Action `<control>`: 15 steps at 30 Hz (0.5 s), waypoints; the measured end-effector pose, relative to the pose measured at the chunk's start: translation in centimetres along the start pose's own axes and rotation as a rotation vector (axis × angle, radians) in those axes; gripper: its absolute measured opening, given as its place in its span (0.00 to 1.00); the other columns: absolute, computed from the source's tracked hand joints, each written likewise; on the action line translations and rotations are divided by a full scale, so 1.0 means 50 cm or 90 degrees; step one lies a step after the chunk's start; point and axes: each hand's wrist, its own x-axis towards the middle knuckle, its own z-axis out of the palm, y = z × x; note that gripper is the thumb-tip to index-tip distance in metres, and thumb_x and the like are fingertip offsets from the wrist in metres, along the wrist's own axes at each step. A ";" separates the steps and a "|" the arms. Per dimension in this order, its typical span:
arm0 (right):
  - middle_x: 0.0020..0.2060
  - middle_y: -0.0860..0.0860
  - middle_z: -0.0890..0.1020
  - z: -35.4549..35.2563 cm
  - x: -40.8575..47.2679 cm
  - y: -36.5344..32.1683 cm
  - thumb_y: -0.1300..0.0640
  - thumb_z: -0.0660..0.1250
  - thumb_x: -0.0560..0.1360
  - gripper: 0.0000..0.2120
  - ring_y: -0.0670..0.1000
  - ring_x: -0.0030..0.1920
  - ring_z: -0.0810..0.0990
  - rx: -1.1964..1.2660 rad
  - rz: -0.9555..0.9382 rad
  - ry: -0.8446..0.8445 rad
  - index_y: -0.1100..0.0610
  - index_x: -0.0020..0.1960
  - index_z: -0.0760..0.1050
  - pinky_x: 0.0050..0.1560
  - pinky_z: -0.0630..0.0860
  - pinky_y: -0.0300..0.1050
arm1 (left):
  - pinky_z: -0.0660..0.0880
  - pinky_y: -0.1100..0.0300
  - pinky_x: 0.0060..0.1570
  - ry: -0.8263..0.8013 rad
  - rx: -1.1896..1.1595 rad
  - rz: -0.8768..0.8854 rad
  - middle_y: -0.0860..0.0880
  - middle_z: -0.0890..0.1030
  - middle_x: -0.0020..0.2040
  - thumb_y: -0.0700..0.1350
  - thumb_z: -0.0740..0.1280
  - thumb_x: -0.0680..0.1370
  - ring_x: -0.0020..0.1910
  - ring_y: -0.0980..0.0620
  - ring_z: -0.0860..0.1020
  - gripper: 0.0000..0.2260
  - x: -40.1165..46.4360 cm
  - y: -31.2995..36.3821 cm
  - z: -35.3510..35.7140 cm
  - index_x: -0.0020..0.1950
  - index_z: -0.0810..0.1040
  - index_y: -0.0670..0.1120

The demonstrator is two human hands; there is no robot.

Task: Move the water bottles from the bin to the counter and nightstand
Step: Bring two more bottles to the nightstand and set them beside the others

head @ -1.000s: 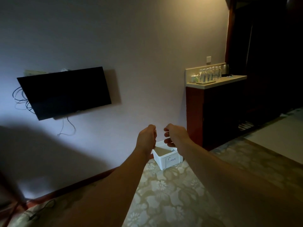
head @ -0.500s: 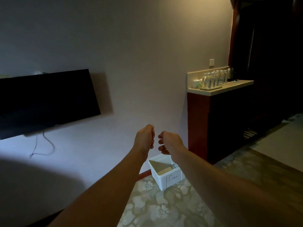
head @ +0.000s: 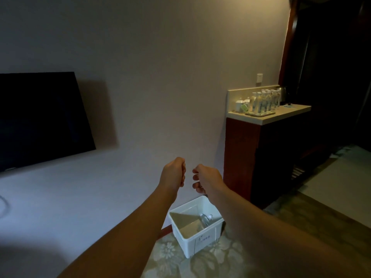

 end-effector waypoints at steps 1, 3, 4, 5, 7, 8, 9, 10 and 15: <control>0.38 0.54 0.79 0.016 0.034 -0.003 0.57 0.60 0.78 0.09 0.52 0.31 0.77 0.007 0.003 0.010 0.59 0.45 0.78 0.29 0.71 0.42 | 0.65 0.56 0.32 -0.010 -0.006 0.002 0.50 0.69 0.26 0.46 0.60 0.77 0.28 0.51 0.66 0.12 0.037 -0.003 -0.008 0.33 0.70 0.47; 0.38 0.54 0.79 0.049 0.099 -0.013 0.57 0.61 0.78 0.08 0.52 0.32 0.77 0.014 0.018 0.033 0.58 0.46 0.78 0.29 0.71 0.41 | 0.65 0.56 0.32 -0.025 -0.026 -0.001 0.50 0.69 0.27 0.46 0.60 0.76 0.27 0.51 0.65 0.12 0.116 -0.005 -0.027 0.33 0.69 0.47; 0.39 0.54 0.79 0.063 0.130 -0.017 0.57 0.61 0.78 0.08 0.52 0.33 0.78 0.012 0.027 0.042 0.58 0.46 0.78 0.29 0.72 0.41 | 0.65 0.56 0.32 -0.029 -0.030 -0.005 0.50 0.69 0.27 0.46 0.60 0.76 0.27 0.51 0.65 0.11 0.153 -0.008 -0.036 0.33 0.69 0.47; 0.39 0.54 0.79 0.076 0.157 -0.021 0.57 0.62 0.78 0.08 0.52 0.33 0.78 0.011 0.034 0.050 0.58 0.47 0.78 0.29 0.72 0.41 | 0.65 0.56 0.32 -0.035 -0.027 -0.010 0.50 0.69 0.27 0.46 0.60 0.76 0.27 0.51 0.66 0.11 0.188 -0.012 -0.043 0.33 0.69 0.47; 0.40 0.54 0.80 0.100 0.213 -0.031 0.57 0.62 0.79 0.07 0.52 0.34 0.79 0.006 0.035 0.059 0.57 0.47 0.78 0.30 0.73 0.41 | 0.65 0.55 0.32 -0.045 -0.020 -0.019 0.50 0.69 0.27 0.45 0.60 0.76 0.28 0.51 0.66 0.11 0.258 -0.022 -0.051 0.33 0.69 0.47; 0.41 0.54 0.80 0.112 0.241 -0.038 0.57 0.62 0.79 0.07 0.52 0.35 0.79 0.005 0.034 0.061 0.57 0.48 0.78 0.30 0.73 0.41 | 0.65 0.55 0.32 -0.049 -0.020 -0.022 0.50 0.69 0.27 0.45 0.60 0.75 0.28 0.51 0.66 0.11 0.291 -0.028 -0.053 0.33 0.69 0.47; 0.41 0.54 0.80 0.122 0.268 -0.043 0.57 0.62 0.79 0.07 0.52 0.35 0.79 0.009 0.037 0.062 0.57 0.48 0.78 0.31 0.73 0.41 | 0.65 0.55 0.32 -0.053 -0.021 -0.027 0.50 0.69 0.27 0.46 0.60 0.75 0.28 0.52 0.66 0.11 0.322 -0.033 -0.054 0.33 0.69 0.48; 0.42 0.54 0.80 0.132 0.294 -0.049 0.57 0.62 0.79 0.07 0.52 0.36 0.79 0.010 0.039 0.062 0.57 0.48 0.78 0.31 0.74 0.42 | 0.65 0.55 0.32 -0.055 -0.021 -0.030 0.50 0.69 0.27 0.46 0.60 0.75 0.27 0.52 0.66 0.10 0.353 -0.039 -0.054 0.33 0.69 0.48; 0.42 0.53 0.80 0.177 0.427 -0.060 0.57 0.63 0.79 0.05 0.51 0.37 0.80 0.000 0.041 0.066 0.55 0.47 0.77 0.34 0.75 0.42 | 0.66 0.55 0.32 -0.069 -0.002 -0.037 0.50 0.70 0.27 0.46 0.61 0.72 0.27 0.52 0.67 0.09 0.486 -0.074 -0.049 0.32 0.70 0.47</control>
